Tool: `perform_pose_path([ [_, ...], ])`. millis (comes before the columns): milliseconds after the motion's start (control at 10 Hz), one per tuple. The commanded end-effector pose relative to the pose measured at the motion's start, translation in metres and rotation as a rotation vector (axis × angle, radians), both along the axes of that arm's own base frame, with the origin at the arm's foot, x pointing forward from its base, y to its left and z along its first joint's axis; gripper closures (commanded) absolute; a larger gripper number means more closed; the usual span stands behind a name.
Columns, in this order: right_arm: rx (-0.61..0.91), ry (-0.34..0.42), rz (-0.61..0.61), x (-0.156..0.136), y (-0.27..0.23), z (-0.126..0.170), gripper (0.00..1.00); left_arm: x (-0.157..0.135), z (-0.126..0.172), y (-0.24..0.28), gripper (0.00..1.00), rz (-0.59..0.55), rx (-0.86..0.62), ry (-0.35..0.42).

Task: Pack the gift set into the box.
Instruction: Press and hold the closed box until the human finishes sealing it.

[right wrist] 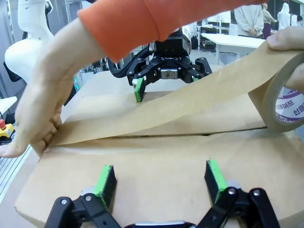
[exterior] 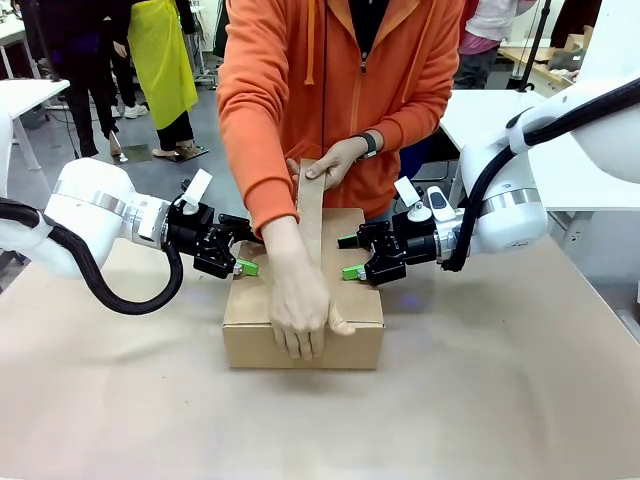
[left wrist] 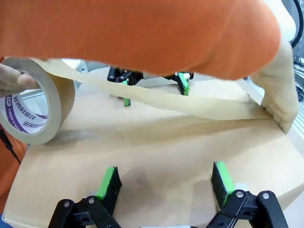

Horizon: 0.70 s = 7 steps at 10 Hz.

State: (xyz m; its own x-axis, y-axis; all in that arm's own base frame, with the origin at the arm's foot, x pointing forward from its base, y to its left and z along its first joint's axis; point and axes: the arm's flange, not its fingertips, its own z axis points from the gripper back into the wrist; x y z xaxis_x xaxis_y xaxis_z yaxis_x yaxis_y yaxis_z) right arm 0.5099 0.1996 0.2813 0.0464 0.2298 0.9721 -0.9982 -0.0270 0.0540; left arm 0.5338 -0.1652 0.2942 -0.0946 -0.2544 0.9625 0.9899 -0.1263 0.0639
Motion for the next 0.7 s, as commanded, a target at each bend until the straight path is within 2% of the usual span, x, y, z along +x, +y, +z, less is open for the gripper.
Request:
perform_pose_path([
  [0, -0.009, 0.009, -0.002, -0.0008, 0.0012, -0.0026, 0.00, -0.0018, -0.0015, -0.0001, 0.00, -0.002, 0.002, -0.012],
  [600, -0.009, 0.009, -0.002, -0.0008, 0.0012, -0.0026, 0.00, -0.0018, -0.0015, -0.0001, 0.00, -0.002, 0.002, -0.012],
])
